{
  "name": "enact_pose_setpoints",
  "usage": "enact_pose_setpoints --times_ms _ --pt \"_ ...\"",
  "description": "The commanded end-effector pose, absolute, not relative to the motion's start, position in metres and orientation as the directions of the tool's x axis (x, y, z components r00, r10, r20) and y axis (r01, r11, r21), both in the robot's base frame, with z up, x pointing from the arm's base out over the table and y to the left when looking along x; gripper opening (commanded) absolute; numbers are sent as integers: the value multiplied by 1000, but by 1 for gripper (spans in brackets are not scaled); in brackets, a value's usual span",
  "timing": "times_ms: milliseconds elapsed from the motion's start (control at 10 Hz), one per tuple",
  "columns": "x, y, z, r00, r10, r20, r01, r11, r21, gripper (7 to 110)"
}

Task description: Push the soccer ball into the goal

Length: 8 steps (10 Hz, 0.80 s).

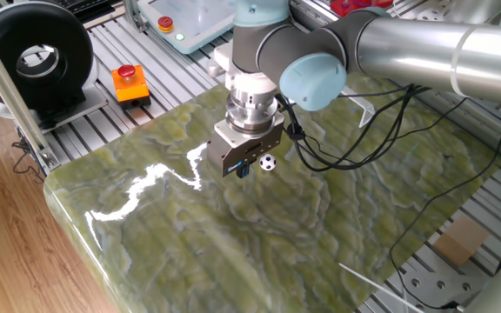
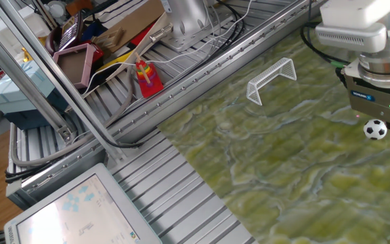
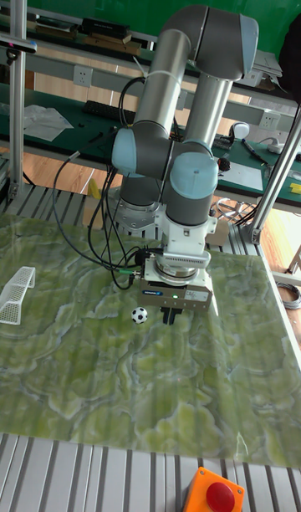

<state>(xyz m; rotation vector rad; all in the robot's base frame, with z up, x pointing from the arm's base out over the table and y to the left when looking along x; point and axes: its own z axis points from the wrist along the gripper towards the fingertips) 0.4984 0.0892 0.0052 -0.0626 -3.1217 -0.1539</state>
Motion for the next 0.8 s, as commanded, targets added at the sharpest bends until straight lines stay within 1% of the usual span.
enact_pose_setpoints --times_ms 0,300,400,700 --pt "501 84 5 -998 59 15 61 991 120 7" --pt "499 99 5 -996 83 24 87 974 210 7" --pt "499 102 6 -996 89 26 93 971 222 7" --pt "497 96 0 -996 88 31 93 973 212 7"
